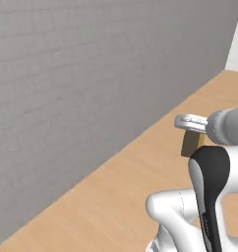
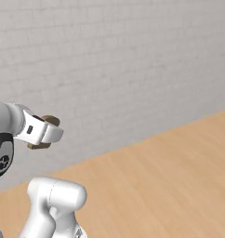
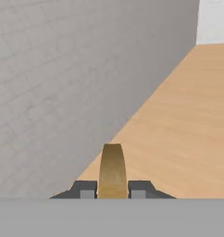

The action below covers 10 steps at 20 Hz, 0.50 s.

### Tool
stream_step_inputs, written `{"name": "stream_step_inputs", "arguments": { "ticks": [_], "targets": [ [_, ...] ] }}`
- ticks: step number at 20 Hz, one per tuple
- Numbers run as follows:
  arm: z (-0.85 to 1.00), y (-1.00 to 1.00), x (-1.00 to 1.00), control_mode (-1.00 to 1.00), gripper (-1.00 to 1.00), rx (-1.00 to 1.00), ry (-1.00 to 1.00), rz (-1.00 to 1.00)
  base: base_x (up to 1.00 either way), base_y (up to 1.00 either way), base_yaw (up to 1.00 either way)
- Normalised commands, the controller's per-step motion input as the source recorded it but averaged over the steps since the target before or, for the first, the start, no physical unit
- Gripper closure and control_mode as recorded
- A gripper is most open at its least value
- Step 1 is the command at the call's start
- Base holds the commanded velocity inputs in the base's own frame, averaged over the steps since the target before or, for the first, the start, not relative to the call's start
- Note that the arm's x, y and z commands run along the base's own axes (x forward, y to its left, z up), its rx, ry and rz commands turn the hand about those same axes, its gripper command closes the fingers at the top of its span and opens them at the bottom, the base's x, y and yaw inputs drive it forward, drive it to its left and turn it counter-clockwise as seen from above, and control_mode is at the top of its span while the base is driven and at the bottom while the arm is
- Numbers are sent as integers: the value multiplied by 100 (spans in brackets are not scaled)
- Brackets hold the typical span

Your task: Start the toaster. Once the lever pops up, take the bread to the plate on the dining counter.

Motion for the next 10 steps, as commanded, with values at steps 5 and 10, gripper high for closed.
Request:
{"name": "stream_step_inputs", "arguments": {
  "ticks": [5,10],
  "targets": [
    [0,0,0,100,100,0,0,0,85,0,-57],
    [0,0,0,100,100,0,0,0,80,0,-59]
  ]
}}
